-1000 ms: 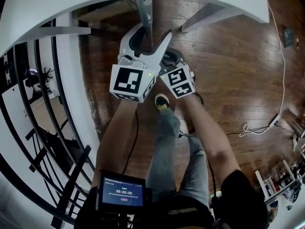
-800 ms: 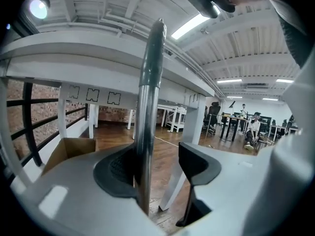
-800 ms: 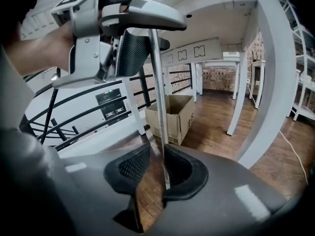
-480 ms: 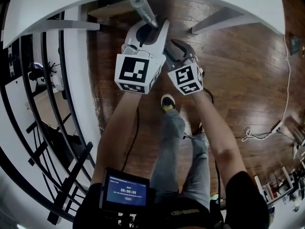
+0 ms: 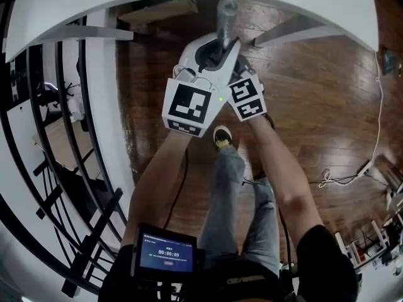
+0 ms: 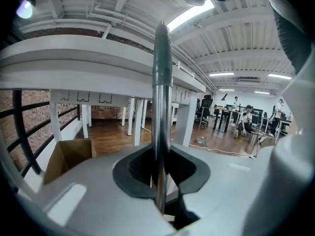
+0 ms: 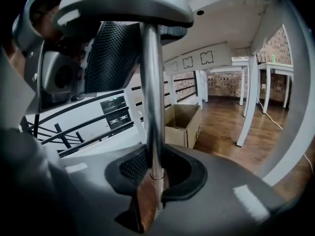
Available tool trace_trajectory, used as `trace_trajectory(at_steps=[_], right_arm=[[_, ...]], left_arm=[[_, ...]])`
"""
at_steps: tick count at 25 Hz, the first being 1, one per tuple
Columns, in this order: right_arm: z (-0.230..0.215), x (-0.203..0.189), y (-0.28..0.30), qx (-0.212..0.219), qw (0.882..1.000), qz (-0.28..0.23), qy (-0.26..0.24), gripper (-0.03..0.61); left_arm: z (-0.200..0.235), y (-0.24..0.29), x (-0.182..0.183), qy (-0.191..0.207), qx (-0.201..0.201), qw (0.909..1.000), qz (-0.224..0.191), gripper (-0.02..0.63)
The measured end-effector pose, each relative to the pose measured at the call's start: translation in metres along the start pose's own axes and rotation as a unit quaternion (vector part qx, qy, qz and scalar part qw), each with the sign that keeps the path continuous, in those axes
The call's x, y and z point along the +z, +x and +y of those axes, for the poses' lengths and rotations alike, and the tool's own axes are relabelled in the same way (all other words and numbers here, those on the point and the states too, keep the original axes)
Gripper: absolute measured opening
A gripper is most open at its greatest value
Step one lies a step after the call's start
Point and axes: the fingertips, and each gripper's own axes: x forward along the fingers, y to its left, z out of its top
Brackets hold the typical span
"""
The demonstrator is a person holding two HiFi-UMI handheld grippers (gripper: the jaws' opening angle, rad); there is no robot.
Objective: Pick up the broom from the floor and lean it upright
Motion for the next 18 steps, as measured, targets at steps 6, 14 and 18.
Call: trace_trajectory(at_steps=[6,14,18], right_arm=[[0.008,-0.029,0.005,0.009,0.999,0.031,0.036,0.083],[-0.011,-0.033,0.006,-0.009,0.999,0.031,0.023,0.091],[-0.016,-0.027,0.006,-0.005,1.000,0.024,0.012,0.127]], left_arm=[[-0.007,0.014,-0.031,0.006,-0.004,0.9995,0.030,0.074],[-0.002,0.021,-0.033,0.017,0.014,0.9993,0.029,0.106],[-0.003,0.025,-0.031,0.030,0.009,0.9991,0.028,0.145]])
